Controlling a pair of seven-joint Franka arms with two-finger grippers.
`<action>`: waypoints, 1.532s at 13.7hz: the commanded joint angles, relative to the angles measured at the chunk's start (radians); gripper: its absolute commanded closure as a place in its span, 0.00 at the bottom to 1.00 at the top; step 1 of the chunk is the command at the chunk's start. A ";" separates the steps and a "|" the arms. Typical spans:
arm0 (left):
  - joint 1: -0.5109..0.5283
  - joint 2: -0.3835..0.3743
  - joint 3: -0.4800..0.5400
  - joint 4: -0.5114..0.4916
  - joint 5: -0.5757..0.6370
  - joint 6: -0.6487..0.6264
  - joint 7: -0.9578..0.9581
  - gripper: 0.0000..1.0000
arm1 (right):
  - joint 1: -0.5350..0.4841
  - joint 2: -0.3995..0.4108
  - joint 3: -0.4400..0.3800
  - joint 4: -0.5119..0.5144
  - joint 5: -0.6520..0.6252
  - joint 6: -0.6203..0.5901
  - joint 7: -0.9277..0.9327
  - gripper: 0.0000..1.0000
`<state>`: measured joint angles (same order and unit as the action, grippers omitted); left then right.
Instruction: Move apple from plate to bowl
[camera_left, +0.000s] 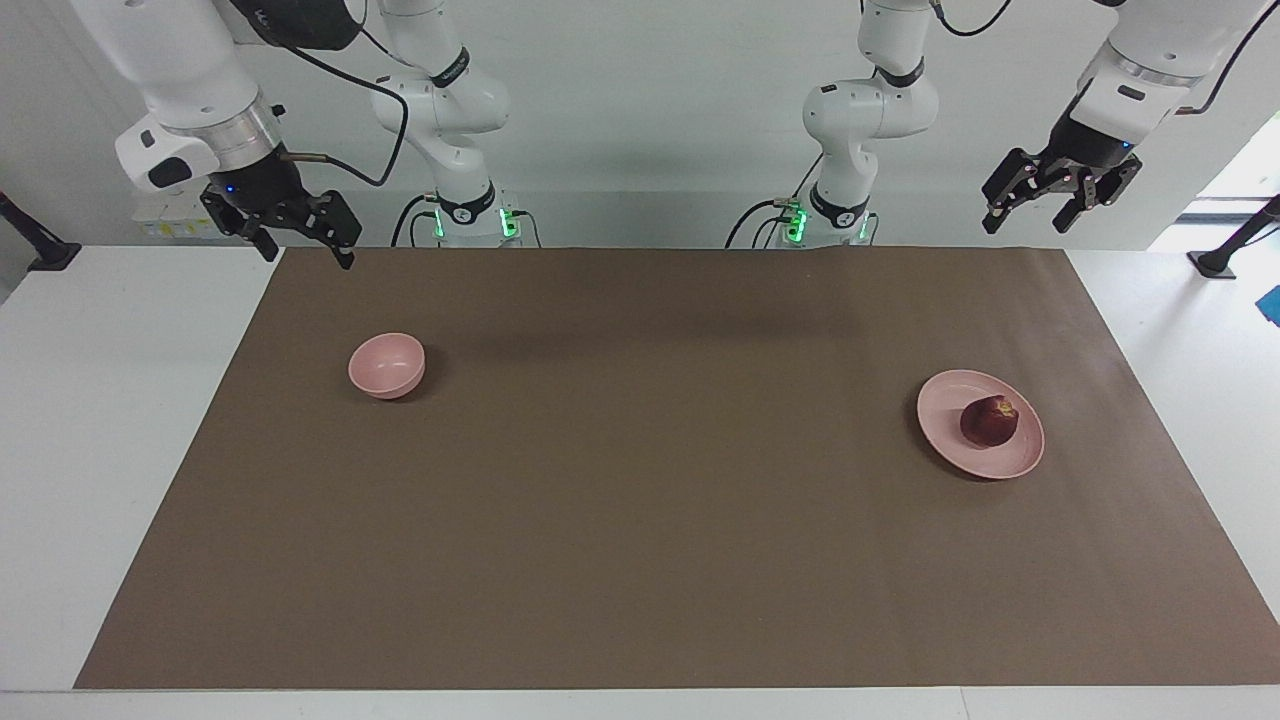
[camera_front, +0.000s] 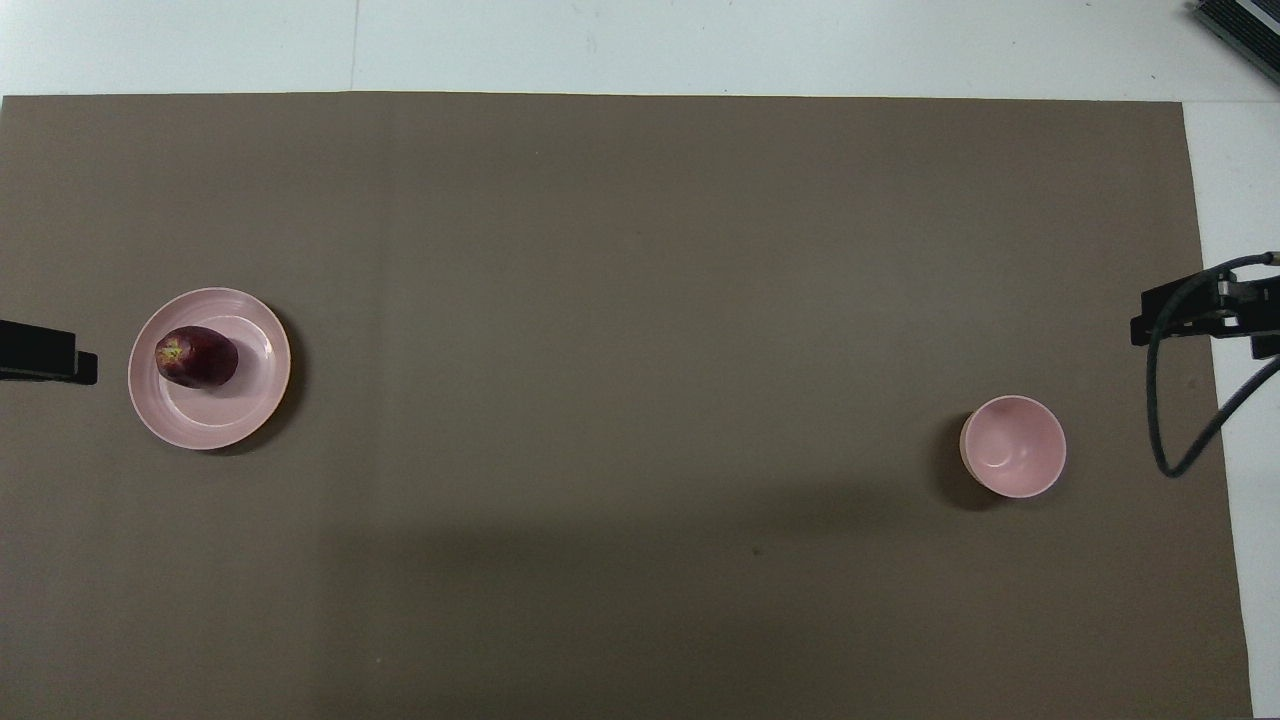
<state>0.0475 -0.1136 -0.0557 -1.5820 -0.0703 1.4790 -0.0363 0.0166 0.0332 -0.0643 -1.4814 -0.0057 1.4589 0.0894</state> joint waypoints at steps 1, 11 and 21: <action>0.005 -0.029 0.005 -0.032 -0.014 -0.005 0.010 0.00 | -0.011 -0.004 0.006 0.006 0.012 -0.009 -0.020 0.00; 0.005 -0.043 0.004 -0.049 -0.014 -0.005 0.012 0.00 | -0.011 -0.004 0.006 0.006 0.012 -0.011 -0.020 0.00; 0.003 -0.046 0.004 -0.058 -0.014 0.000 0.009 0.00 | -0.011 -0.004 0.006 0.006 0.012 -0.011 -0.020 0.00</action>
<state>0.0475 -0.1294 -0.0548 -1.6042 -0.0705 1.4780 -0.0354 0.0166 0.0332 -0.0643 -1.4814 -0.0057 1.4589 0.0894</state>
